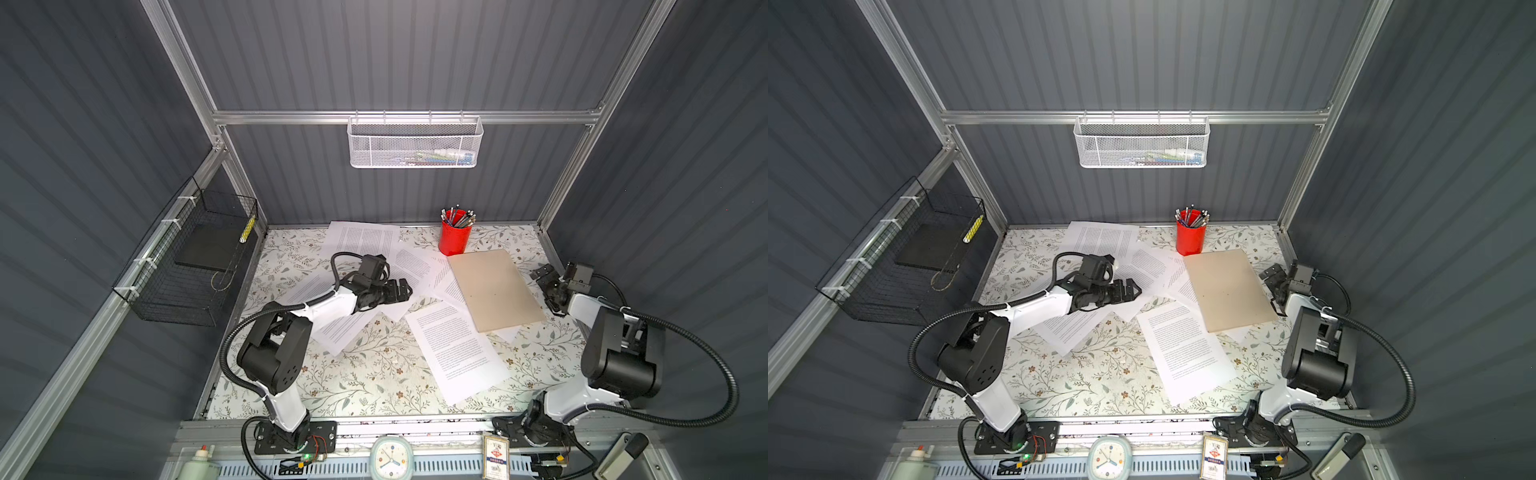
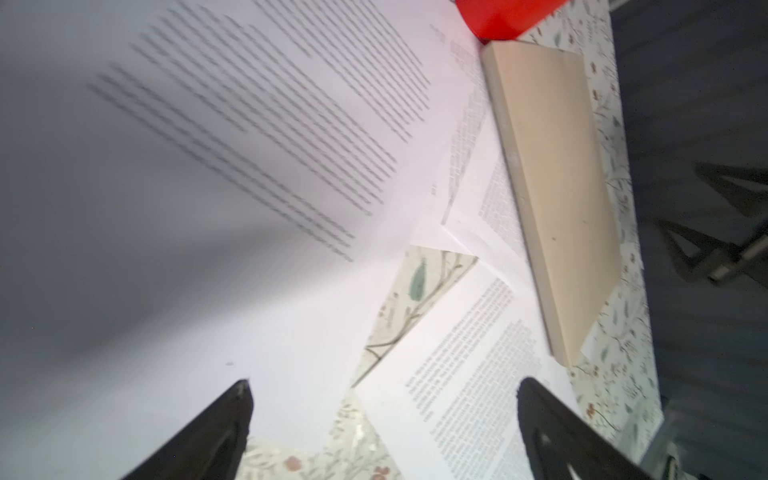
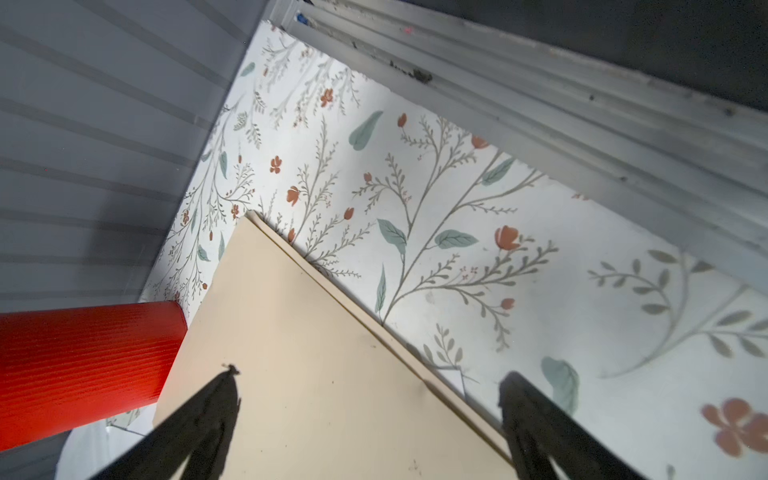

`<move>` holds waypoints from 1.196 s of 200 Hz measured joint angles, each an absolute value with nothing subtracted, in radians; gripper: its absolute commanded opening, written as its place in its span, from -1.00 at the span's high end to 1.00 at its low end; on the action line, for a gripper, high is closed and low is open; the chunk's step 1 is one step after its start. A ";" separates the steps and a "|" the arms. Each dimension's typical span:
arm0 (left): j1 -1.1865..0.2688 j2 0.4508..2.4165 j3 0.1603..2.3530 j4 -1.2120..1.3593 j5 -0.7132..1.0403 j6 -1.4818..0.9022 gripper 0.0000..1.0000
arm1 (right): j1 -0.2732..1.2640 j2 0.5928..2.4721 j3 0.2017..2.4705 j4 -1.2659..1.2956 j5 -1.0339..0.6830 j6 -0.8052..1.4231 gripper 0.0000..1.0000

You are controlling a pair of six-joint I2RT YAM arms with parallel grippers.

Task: Put the files into the folder
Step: 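Move the left gripper toward the papers while the right gripper approaches the beige folder, then grasp the edge of the beige folder with the right gripper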

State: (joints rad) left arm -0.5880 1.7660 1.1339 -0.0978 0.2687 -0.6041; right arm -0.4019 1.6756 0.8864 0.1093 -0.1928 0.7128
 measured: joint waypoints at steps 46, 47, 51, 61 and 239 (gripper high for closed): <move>-0.638 1.846 1.220 -0.089 0.365 -0.652 -0.99 | -0.437 1.776 0.942 0.030 -0.286 0.763 -0.97; -0.639 1.847 1.221 -0.089 0.366 -0.652 -0.99 | -0.437 1.776 0.943 0.028 -0.286 0.763 -0.97; -0.641 1.855 1.227 -0.089 0.370 -0.657 -0.99 | -0.437 1.778 0.948 0.021 -0.290 0.764 -0.98; -0.641 1.869 1.236 -0.089 0.379 -0.665 -0.99 | -0.436 1.781 0.959 0.006 -0.302 0.764 -0.98; -0.642 2.005 1.415 -0.097 0.491 -0.707 -0.85 | -0.355 1.826 1.103 -0.389 -0.430 0.556 -0.79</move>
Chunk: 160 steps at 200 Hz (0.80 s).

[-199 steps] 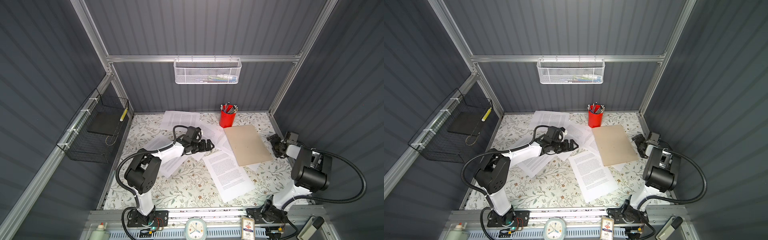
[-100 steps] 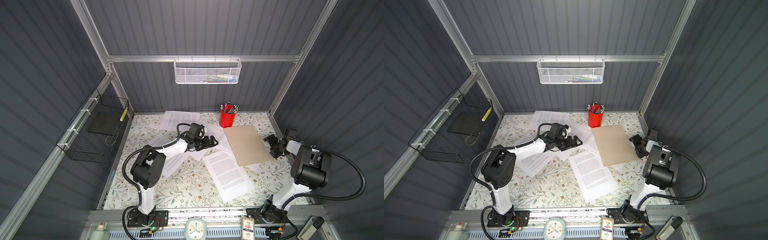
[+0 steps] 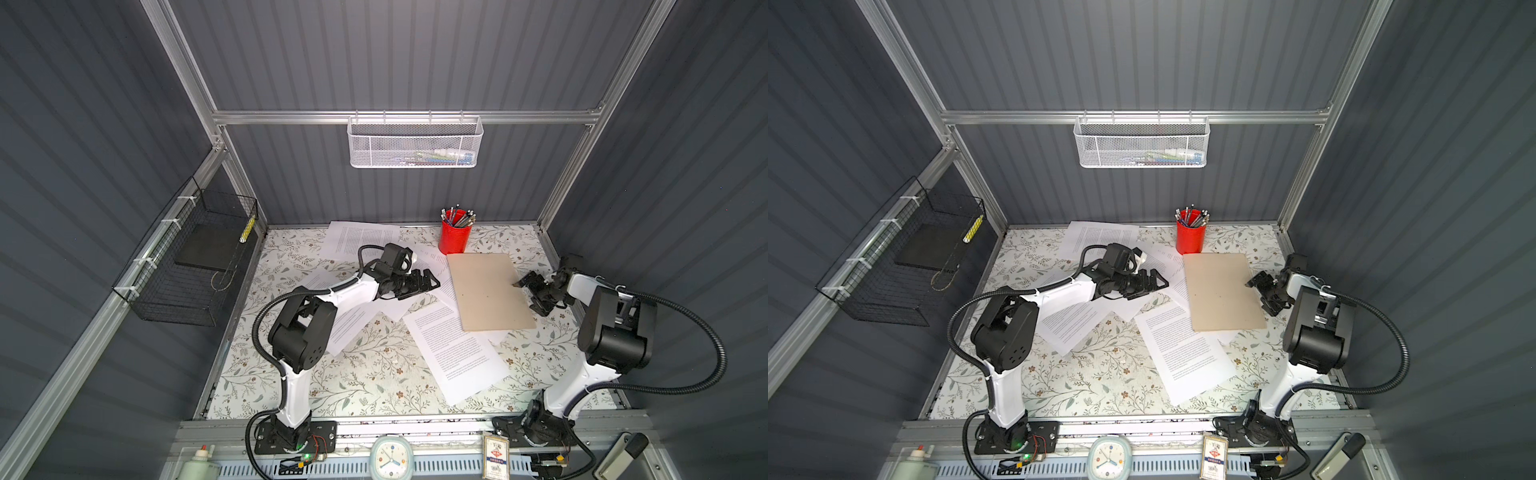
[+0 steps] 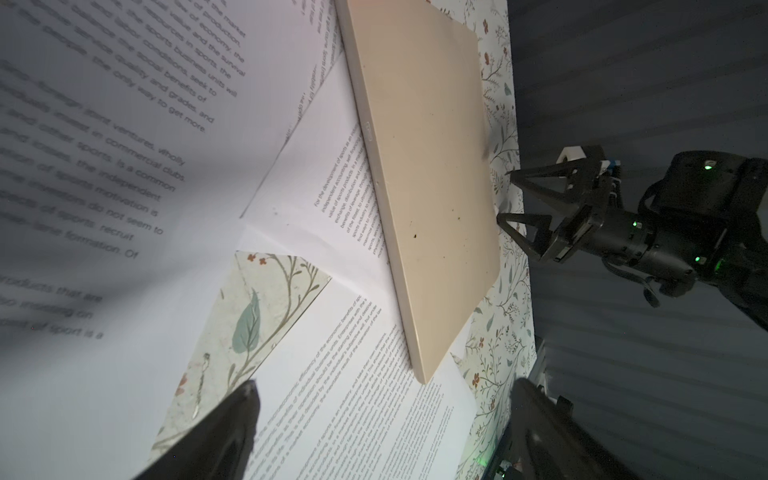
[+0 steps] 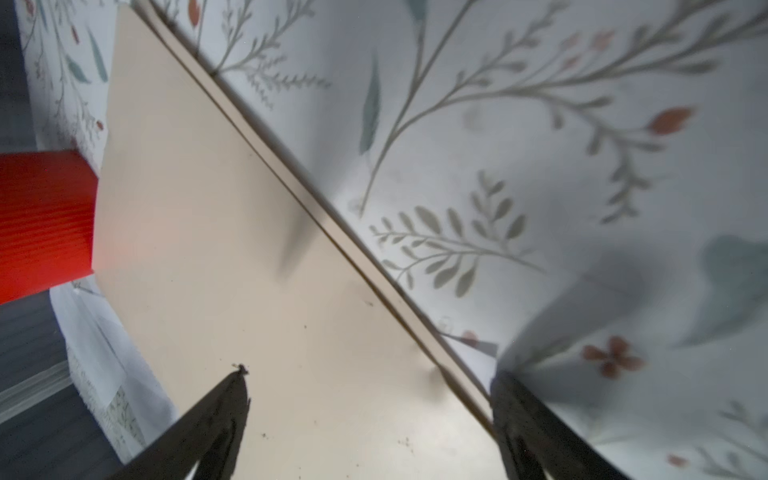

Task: Put the files into the folder
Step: 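Grasp the edge of the beige folder with the right gripper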

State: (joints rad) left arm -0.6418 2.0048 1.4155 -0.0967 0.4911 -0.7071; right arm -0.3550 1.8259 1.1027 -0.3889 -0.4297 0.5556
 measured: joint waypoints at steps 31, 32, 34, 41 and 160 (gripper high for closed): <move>-0.642 2.104 1.483 -0.116 0.541 -0.687 -0.72 | -0.347 1.803 1.051 -0.363 -0.529 0.553 -0.76; -0.642 2.107 1.485 -0.117 0.544 -0.686 -0.72 | -0.347 1.802 1.048 -0.362 -0.532 0.553 -0.76; -0.642 2.112 1.488 -0.120 0.545 -0.685 -0.71 | -0.347 1.799 1.044 -0.360 -0.536 0.553 -0.76; -0.642 2.125 1.494 -0.125 0.552 -0.681 -0.68 | -0.346 1.788 1.026 -0.352 -0.553 0.555 -0.76; -0.642 2.189 1.572 -0.226 0.582 -0.628 -0.14 | -0.234 1.600 0.883 -0.298 -0.598 0.585 -0.74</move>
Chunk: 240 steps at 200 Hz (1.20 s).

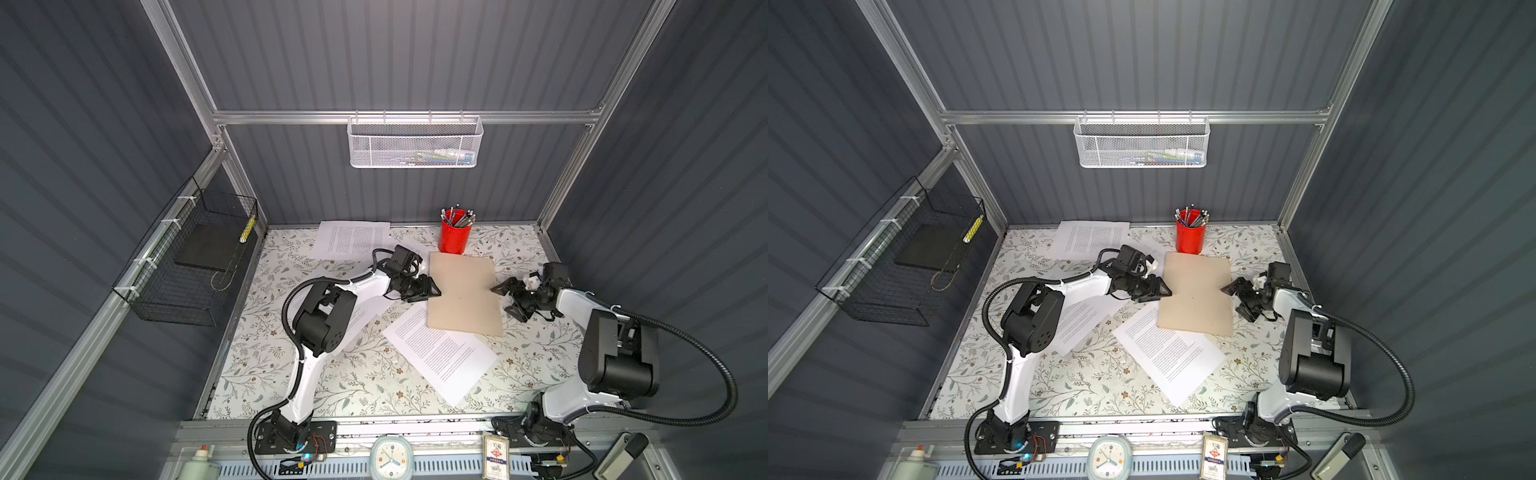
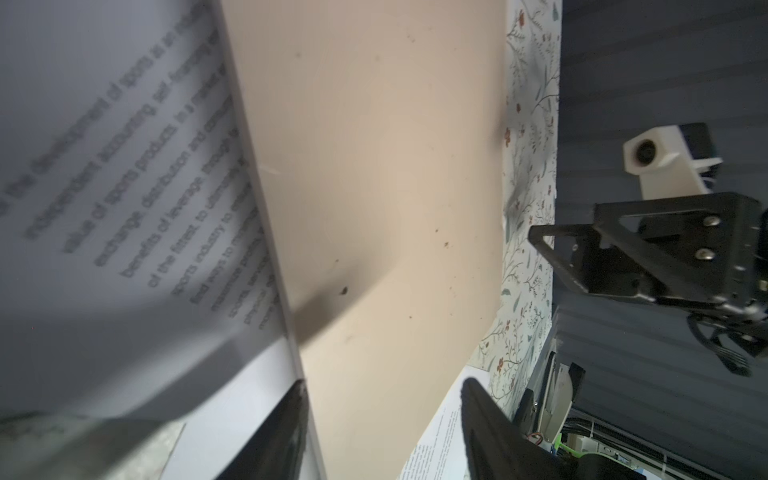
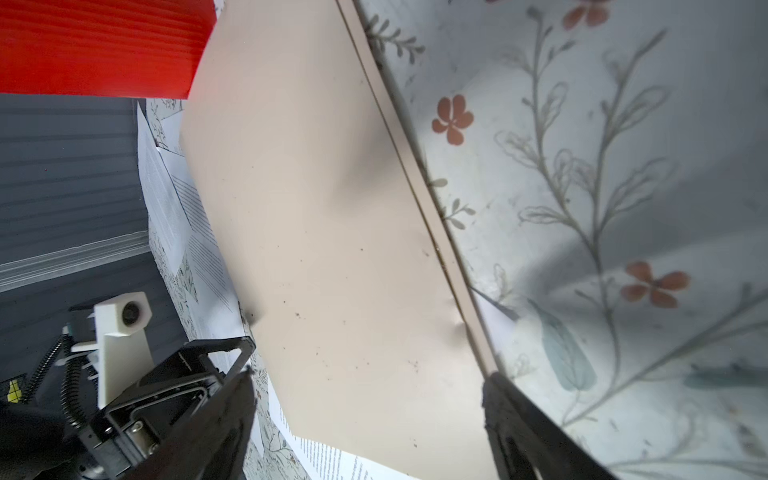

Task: Put the files into the folder
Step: 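Grasp the edge of the beige folder with the right gripper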

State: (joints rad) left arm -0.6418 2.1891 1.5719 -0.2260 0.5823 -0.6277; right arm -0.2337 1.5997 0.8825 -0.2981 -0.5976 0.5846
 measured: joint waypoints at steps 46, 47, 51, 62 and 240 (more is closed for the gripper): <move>-0.642 2.201 1.578 -0.255 0.561 -0.620 0.21 | -0.234 1.598 0.883 -0.294 -0.578 0.583 -0.73; -0.642 2.202 1.578 -0.255 0.560 -0.621 0.22 | -0.233 1.598 0.883 -0.293 -0.577 0.583 -0.73; -0.642 2.205 1.579 -0.256 0.559 -0.620 0.26 | -0.233 1.598 0.883 -0.293 -0.576 0.583 -0.73; -0.642 2.215 1.584 -0.262 0.554 -0.622 0.33 | -0.233 1.597 0.883 -0.292 -0.575 0.583 -0.73; -0.619 2.248 1.598 -0.254 0.554 -0.636 0.92 | -0.187 1.773 0.983 -0.246 -0.550 0.574 -0.79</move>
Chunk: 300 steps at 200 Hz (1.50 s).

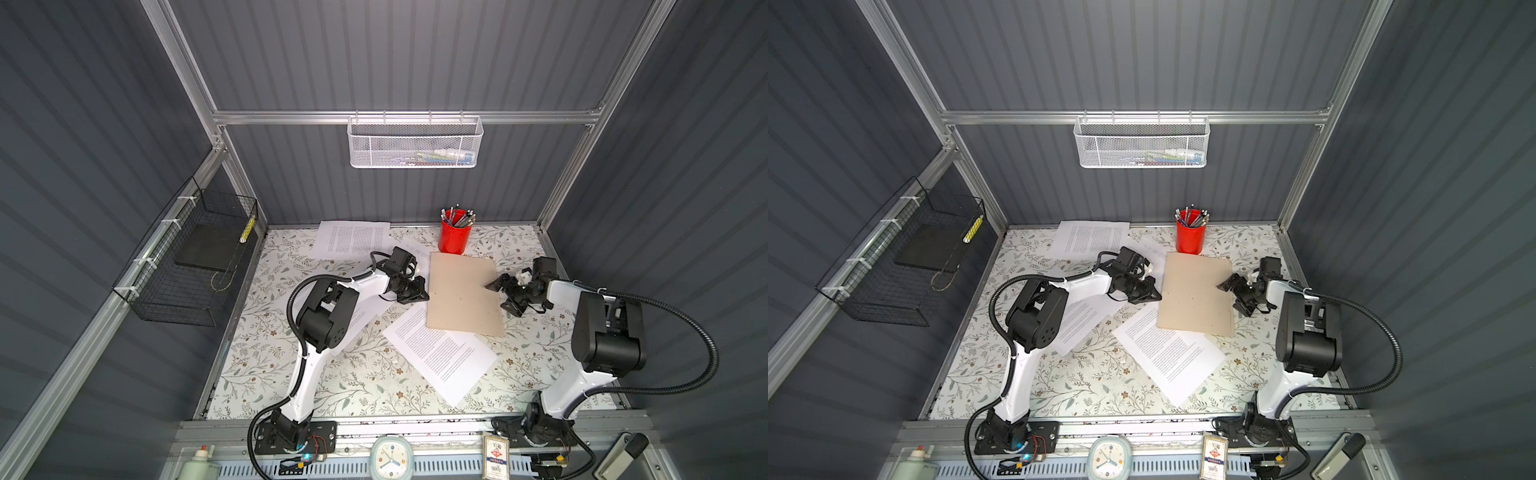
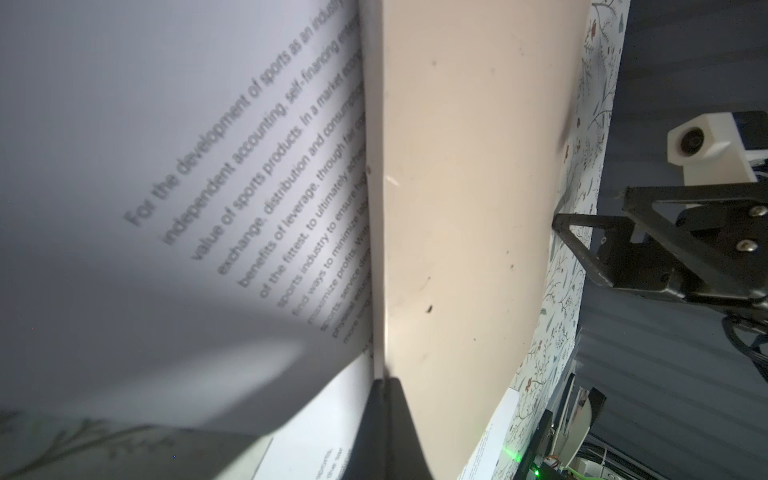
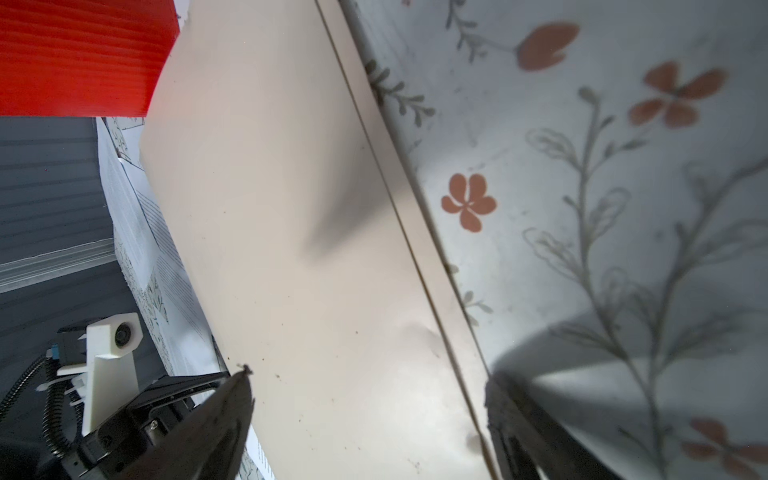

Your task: Put the files into the folder

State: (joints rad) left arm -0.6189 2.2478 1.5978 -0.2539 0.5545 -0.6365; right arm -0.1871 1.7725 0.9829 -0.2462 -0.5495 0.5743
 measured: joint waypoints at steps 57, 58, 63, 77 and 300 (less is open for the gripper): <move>-0.604 2.263 1.598 -0.242 0.578 -0.636 0.93 | -0.181 1.776 0.984 -0.232 -0.555 0.563 -0.82; -0.604 2.263 1.598 -0.242 0.578 -0.636 0.93 | -0.181 1.776 0.984 -0.232 -0.555 0.563 -0.82; -0.603 2.266 1.598 -0.240 0.578 -0.636 0.93 | -0.181 1.776 0.984 -0.232 -0.557 0.562 -0.82; -0.602 2.276 1.598 -0.231 0.578 -0.636 0.93 | -0.179 1.777 0.984 -0.232 -0.565 0.559 -0.82; -0.603 2.170 1.520 -0.282 0.599 -0.589 0.52 | -0.163 1.428 0.915 -0.142 -0.818 0.638 1.00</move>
State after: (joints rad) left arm -0.6033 2.1696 1.5200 -0.2825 0.5987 -0.5892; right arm -0.1627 1.4284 0.9146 -0.1425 -0.8177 0.6380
